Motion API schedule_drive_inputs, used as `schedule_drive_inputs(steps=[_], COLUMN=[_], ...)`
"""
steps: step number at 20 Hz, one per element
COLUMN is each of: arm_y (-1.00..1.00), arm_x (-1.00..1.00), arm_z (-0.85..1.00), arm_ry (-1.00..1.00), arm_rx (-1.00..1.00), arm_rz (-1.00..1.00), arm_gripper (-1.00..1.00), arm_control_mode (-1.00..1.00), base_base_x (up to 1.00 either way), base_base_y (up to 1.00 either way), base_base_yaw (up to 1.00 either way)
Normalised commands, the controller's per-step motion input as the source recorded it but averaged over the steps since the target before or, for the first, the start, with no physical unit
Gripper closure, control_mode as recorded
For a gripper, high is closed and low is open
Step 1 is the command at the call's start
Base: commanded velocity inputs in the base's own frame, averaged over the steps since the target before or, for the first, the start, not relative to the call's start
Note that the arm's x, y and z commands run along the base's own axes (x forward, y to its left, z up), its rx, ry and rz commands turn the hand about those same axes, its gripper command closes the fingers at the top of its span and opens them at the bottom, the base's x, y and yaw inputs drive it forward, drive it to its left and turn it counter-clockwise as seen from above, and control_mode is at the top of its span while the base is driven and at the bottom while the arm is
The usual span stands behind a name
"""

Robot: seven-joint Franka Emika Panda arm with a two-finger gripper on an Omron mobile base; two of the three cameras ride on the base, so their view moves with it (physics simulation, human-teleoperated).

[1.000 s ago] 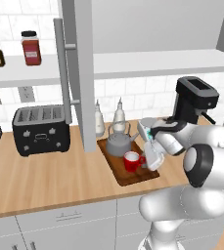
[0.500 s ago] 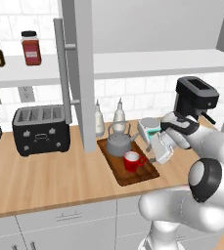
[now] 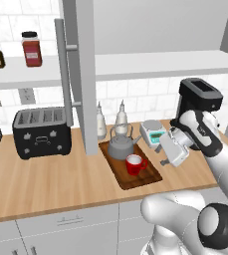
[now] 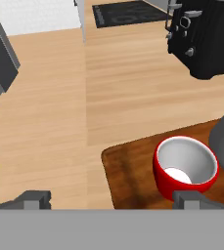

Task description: Pick the kettle from the counter and place it on the tray. Then pick the mug from the cabinet and place it on the tray. Then close the cabinet doors.

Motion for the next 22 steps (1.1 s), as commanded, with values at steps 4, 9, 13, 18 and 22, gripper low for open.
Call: schedule_drive_inputs(steps=[4,9,13,18,22], arm_y=[0.05,0.13,0.09,0.06,0.15], arm_x=[-0.47,-0.31,-0.30,-0.32,-0.36], arm_z=[0.52,0.49,0.49,0.50,0.48], arm_ry=[0.00,-0.01,-0.02,-0.03,-0.01], arm_rx=[0.00,0.00,0.00,0.00,0.00], arm_rz=[0.05,0.07,0.09,0.09,0.03], arm_gripper=[-1.00,-1.00,-1.00,-1.00,-1.00], arm_control_mode=[-1.00,-1.00,-1.00,-1.00,-1.00], base_base_x=[0.00,0.00,0.00,0.00,0.00], base_base_y=[0.00,0.00,0.00,0.00,0.00], base_base_yaw=[0.00,0.00,0.00,0.00,0.00])
